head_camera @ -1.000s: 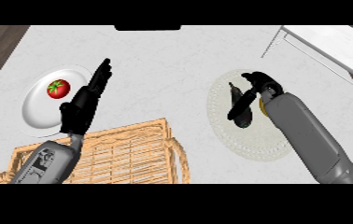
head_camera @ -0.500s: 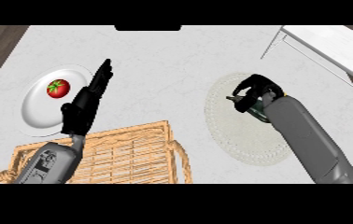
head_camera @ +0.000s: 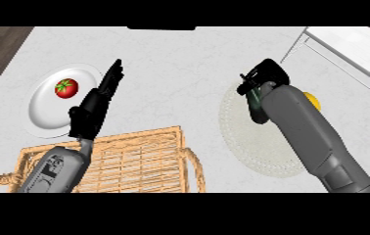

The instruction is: Pick the eggplant from the placemat and place it in the tiered shelf

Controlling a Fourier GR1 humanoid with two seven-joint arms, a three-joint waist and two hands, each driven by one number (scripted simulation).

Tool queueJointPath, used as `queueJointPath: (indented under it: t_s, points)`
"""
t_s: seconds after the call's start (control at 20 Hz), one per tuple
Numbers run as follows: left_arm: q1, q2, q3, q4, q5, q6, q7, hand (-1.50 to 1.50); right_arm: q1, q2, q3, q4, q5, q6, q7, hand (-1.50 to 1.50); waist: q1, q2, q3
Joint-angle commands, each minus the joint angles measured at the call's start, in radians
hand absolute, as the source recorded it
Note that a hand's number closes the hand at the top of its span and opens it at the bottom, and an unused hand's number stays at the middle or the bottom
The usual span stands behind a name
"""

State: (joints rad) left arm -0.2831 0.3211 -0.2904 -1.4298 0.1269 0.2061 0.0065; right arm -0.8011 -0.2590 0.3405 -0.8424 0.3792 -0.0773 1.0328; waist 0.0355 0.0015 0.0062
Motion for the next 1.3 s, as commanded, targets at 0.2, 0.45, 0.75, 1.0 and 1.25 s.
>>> queueJointPath:
  t_s: [0.2,0.45,0.75,1.0,1.25]
  points:
    - [0.019,-0.032,-0.014,0.045,-0.002,-0.001,0.001,0.0,-0.222,0.12,-0.011,0.194,0.249,-0.358,0.25,1.5,0.015,0.01,-0.008]
    - [0.026,-0.022,-0.012,0.031,-0.003,0.001,0.018,0.0,-0.257,0.114,-0.073,0.192,0.342,-0.616,0.152,1.5,0.006,0.008,-0.007]
    - [0.032,-0.023,-0.01,0.025,-0.012,0.006,0.023,0.0,-0.416,0.151,-0.07,0.262,0.525,-0.682,0.27,1.5,-0.014,-0.003,-0.008]
    - [0.051,-0.019,0.003,0.026,-0.005,0.01,0.025,0.0,-0.552,0.105,-0.103,0.308,0.647,-0.609,0.389,1.5,-0.033,-0.014,-0.01]
    - [0.08,-0.01,0.011,0.011,-0.002,0.0,0.006,0.0,-0.625,0.061,-0.112,0.368,0.763,-0.553,0.452,1.5,-0.035,-0.012,-0.009]
